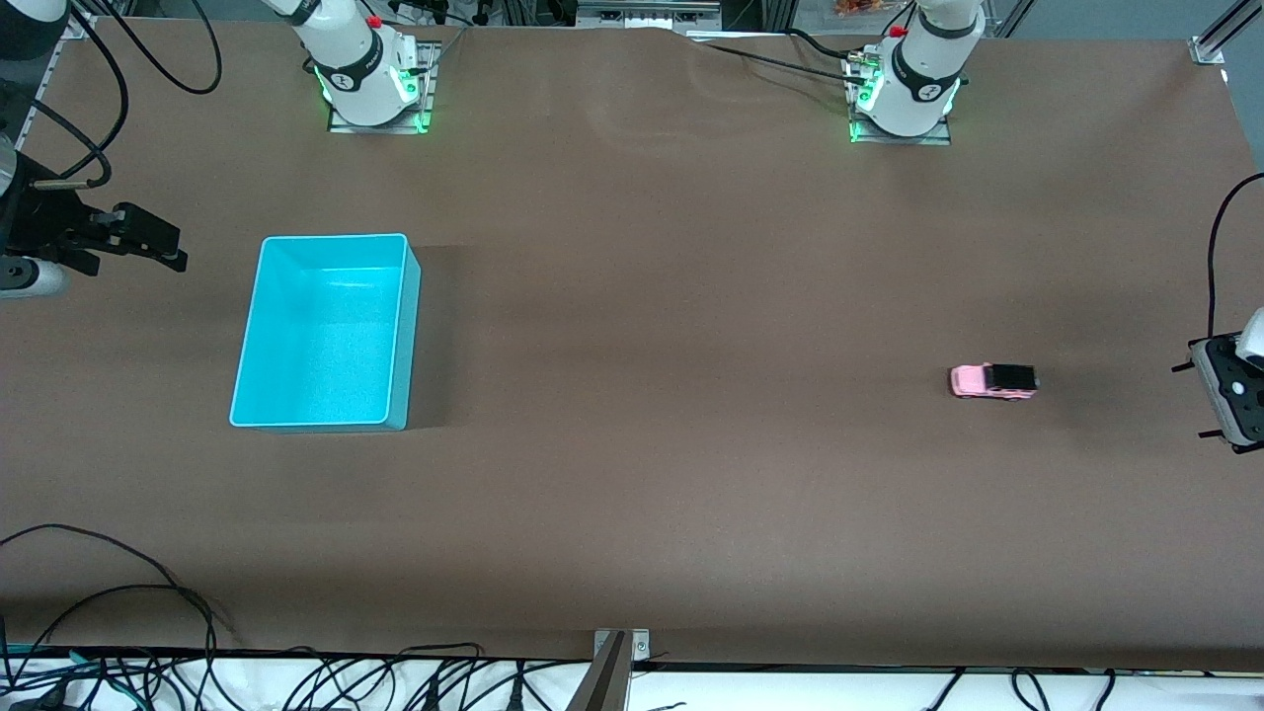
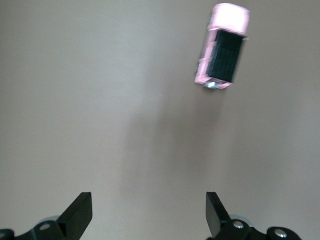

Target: Wind and store pink jeep toy

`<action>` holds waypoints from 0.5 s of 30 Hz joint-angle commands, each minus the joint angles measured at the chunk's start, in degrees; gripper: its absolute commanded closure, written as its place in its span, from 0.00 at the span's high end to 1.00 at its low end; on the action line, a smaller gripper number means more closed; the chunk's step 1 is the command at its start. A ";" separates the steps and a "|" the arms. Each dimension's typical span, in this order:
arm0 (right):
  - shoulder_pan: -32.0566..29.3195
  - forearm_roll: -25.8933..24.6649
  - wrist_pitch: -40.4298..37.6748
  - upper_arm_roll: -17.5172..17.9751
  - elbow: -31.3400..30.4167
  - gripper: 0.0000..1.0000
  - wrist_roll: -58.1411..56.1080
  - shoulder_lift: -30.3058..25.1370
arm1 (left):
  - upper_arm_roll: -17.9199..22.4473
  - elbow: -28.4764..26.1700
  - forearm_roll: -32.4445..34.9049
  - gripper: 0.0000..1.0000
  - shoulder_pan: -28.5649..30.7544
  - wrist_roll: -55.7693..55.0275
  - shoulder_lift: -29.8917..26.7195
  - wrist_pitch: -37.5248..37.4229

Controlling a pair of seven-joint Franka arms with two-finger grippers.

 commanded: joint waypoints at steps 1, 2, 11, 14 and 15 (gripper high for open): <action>-0.17 1.22 -1.20 -0.21 1.25 1.00 -0.45 0.11 | -2.48 0.54 0.84 1.00 -0.37 -11.39 -2.40 -5.99; -0.17 1.22 -1.20 -0.21 1.25 1.00 -0.45 0.11 | -3.18 1.06 0.75 1.00 -0.37 -13.93 -2.58 -7.14; -0.17 1.22 -1.20 -0.21 1.25 1.00 -0.45 0.11 | -5.65 3.44 -5.23 1.00 -0.46 -29.24 -3.81 -17.78; -0.17 1.22 -1.20 -0.21 1.25 1.00 -0.45 0.11 | -5.74 3.61 -5.32 1.00 -0.54 -32.05 -3.98 -18.57; -0.17 1.30 -1.20 -0.21 1.25 1.00 -0.45 0.11 | -5.74 3.53 -5.32 1.00 -0.63 -32.76 -4.07 -18.57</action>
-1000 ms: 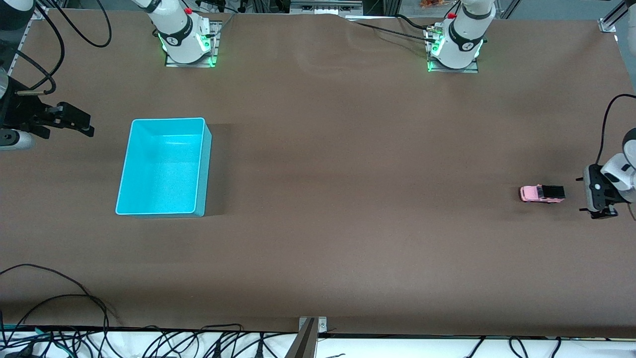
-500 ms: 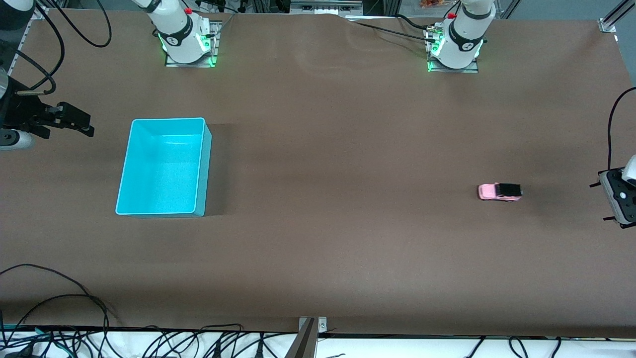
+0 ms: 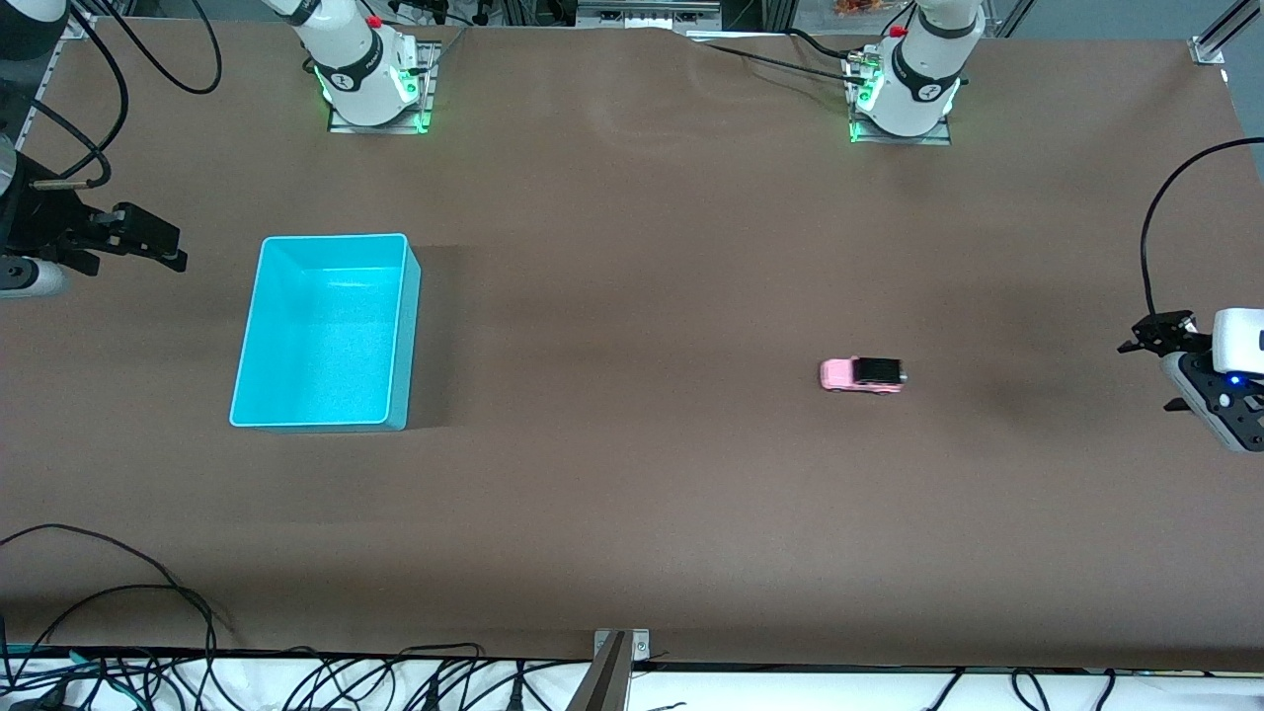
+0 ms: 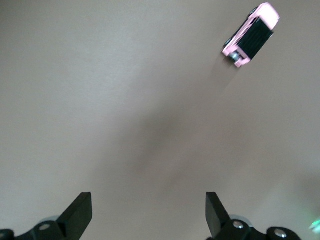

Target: Wind and store pink jeep toy

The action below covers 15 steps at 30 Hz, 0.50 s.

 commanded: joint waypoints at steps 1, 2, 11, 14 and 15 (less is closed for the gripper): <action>-0.16 1.29 -1.20 -0.21 1.25 1.00 -0.45 0.11 | 0.05 0.95 -1.38 1.00 -0.30 -5.86 -0.97 -2.54; -0.16 1.29 -1.20 -0.21 1.25 1.00 -0.45 0.11 | 0.05 0.95 -1.38 1.00 -0.39 -6.83 -0.97 -2.54; -0.16 1.29 -1.20 -0.21 1.25 1.00 -0.45 0.11 | 0.31 1.03 -1.11 1.00 -3.47 -16.24 -2.29 -3.95; -0.16 1.29 -1.20 -0.21 1.25 1.00 -0.45 0.11 | 0.32 2.52 -1.47 1.00 -3.56 -19.30 -2.29 -3.86; -0.16 1.29 -1.20 -0.21 1.25 1.00 -0.45 0.11 | 0.58 4.18 -1.64 1.00 -3.56 -21.93 -2.29 -3.77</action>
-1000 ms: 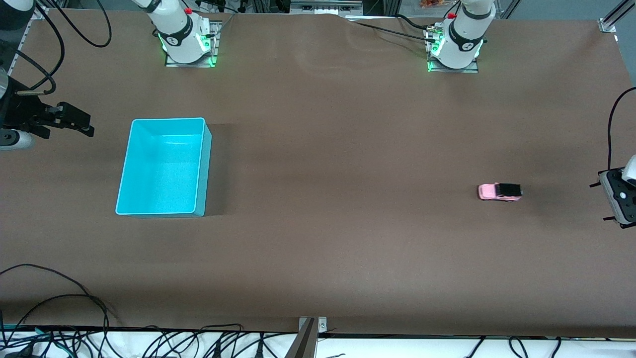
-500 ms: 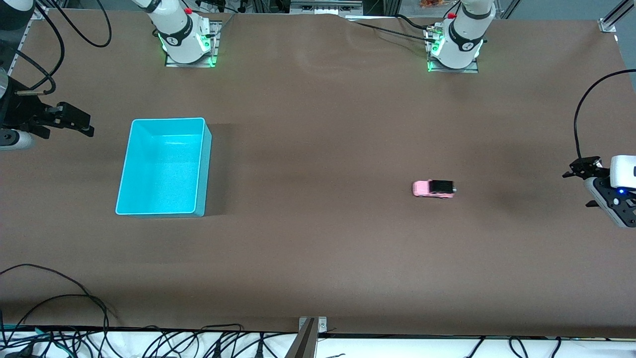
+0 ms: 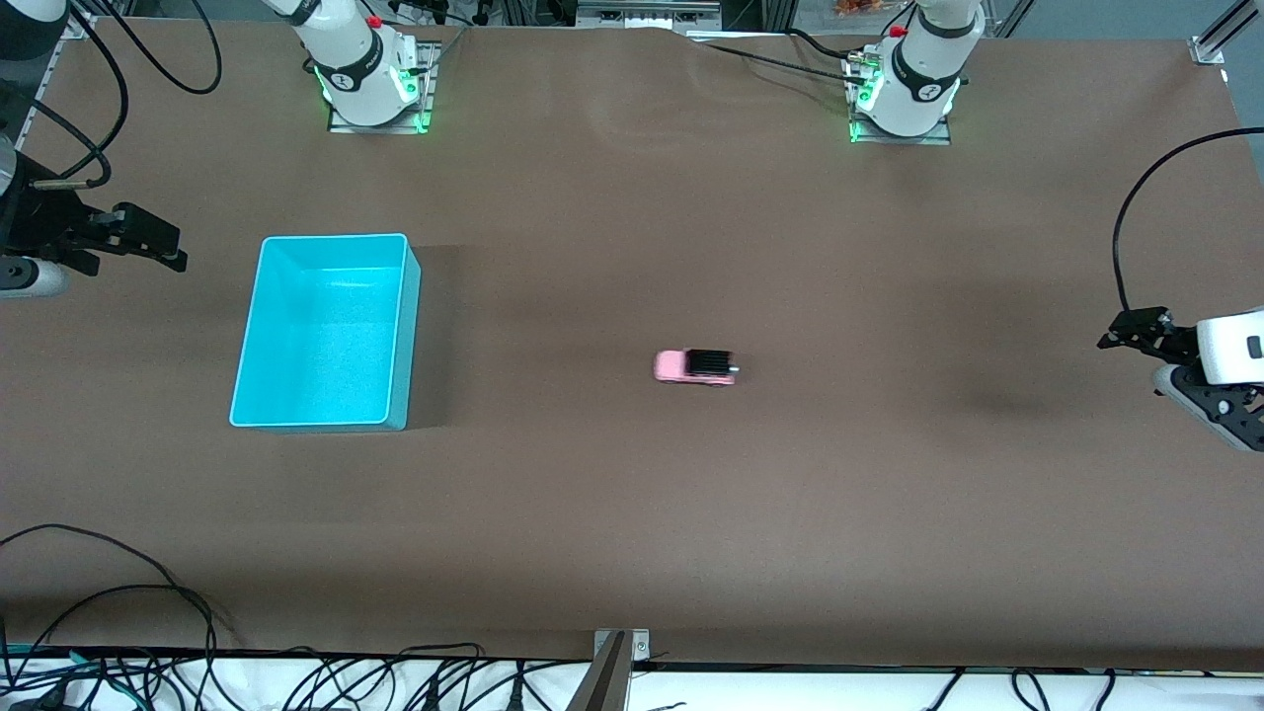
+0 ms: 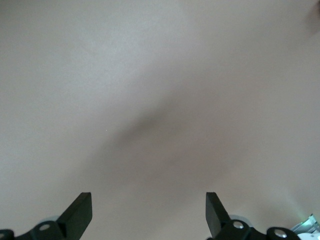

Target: Wind and store pink jeep toy

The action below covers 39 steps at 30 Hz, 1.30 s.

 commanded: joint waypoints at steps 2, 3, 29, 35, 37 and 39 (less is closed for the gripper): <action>-0.16 1.27 -1.20 -0.21 1.25 1.00 -0.45 0.11 | 0.62 6.16 -1.29 1.00 -0.51 -13.77 -0.85 -1.43; -0.16 1.27 -1.20 -0.21 1.25 1.00 -0.45 0.11 | 0.53 6.69 -1.29 1.00 -0.59 -16.68 -0.85 -1.43; -0.16 1.27 -1.29 -0.21 1.25 1.00 -0.54 0.11 | -0.61 9.25 -4.98 1.00 -2.97 -39.82 -4.54 -5.73; -0.16 1.09 -2.07 -0.21 1.43 1.00 -1.41 0.28 | -0.62 9.33 -5.07 1.00 -3.49 -39.91 -5.42 -5.73; -0.16 1.01 -2.43 -0.21 1.43 1.00 -1.85 0.19 | -0.62 9.25 -4.99 1.00 -3.49 -39.91 -5.86 -5.73; -0.08 1.01 -2.61 -0.12 1.43 1.00 -1.85 0.11 | -0.62 9.07 -4.81 1.00 -3.58 -40.17 -6.39 -5.91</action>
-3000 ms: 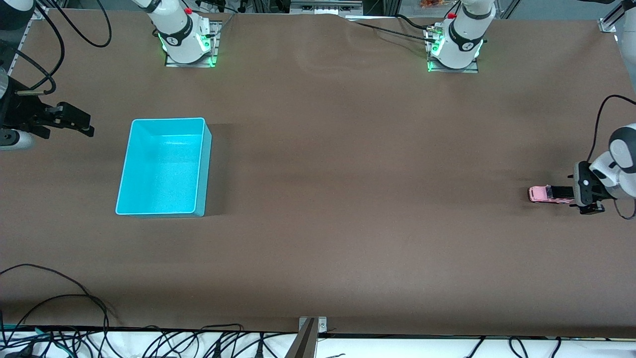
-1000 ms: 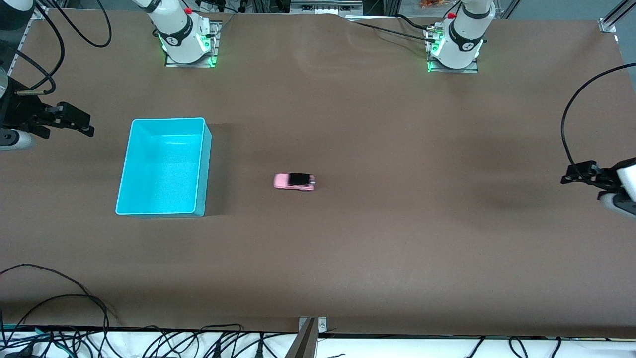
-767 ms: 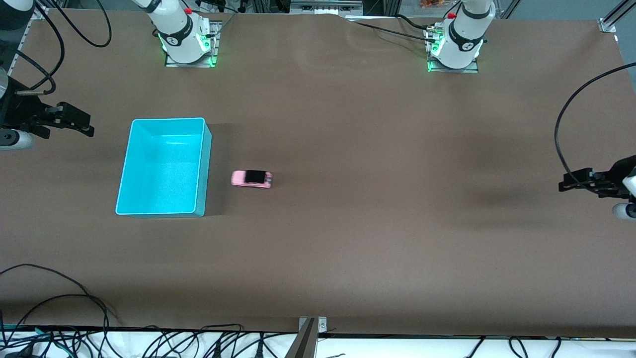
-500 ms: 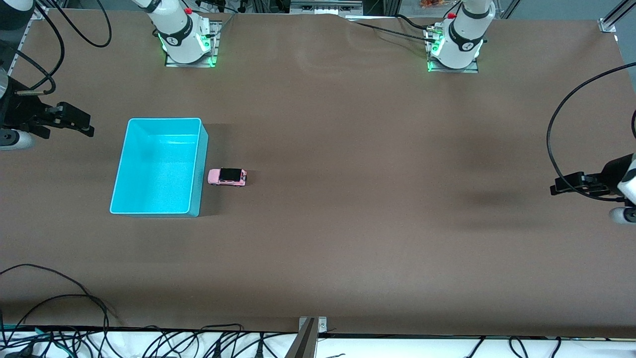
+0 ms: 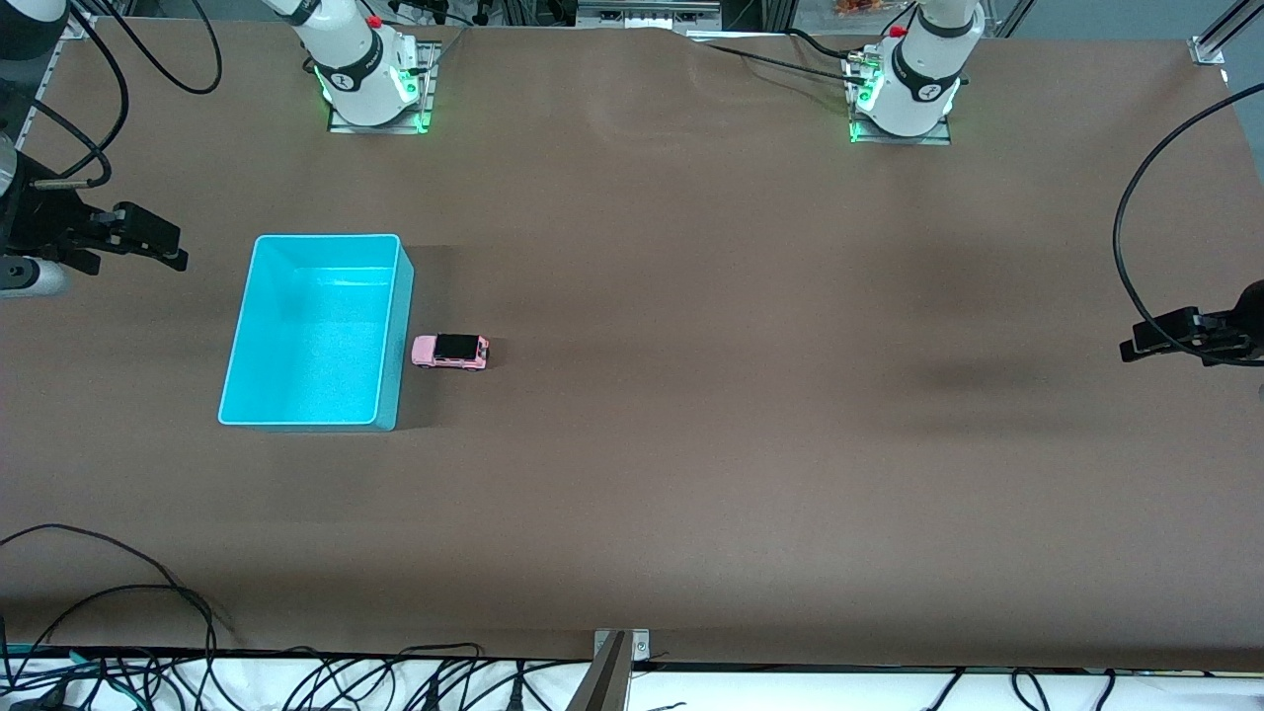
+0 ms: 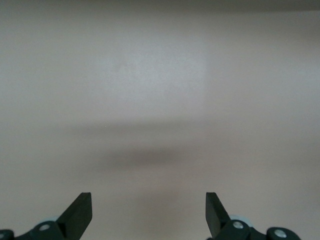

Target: Wind and store pink jeep toy

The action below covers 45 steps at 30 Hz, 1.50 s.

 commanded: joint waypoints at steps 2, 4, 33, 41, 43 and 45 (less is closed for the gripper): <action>0.01 0.88 -1.97 0.06 1.43 1.00 -1.40 0.11 | 0.15 -0.43 -0.05 1.00 -0.74 -1.40 -2.02 -1.91; 0.27 0.88 -1.97 0.15 1.34 1.00 -1.32 0.02 | 0.15 -0.52 1.97 1.00 -0.83 -2.36 -2.11 -3.57; 12.84 1.14 1.10 3.22 0.72 1.00 -4.29 8.80 | 20.89 -18.79 -0.83 1.00 -23.59 -3.69 -20.38 4.76; 14.60 1.14 5.14 3.31 0.72 1.00 -22.56 13.99 | 16.08 -23.55 -0.92 1.00 -18.34 -4.04 -25.05 7.84; 14.60 1.23 6.81 3.31 0.64 1.00 -28.80 15.48 | 12.56 -23.55 -1.01 1.00 -14.82 -4.12 -24.97 7.84; 14.60 1.32 8.13 3.48 0.64 1.00 -35.65 17.15 | 10.27 -23.46 -0.57 1.00 -13.66 -4.21 -24.96 7.67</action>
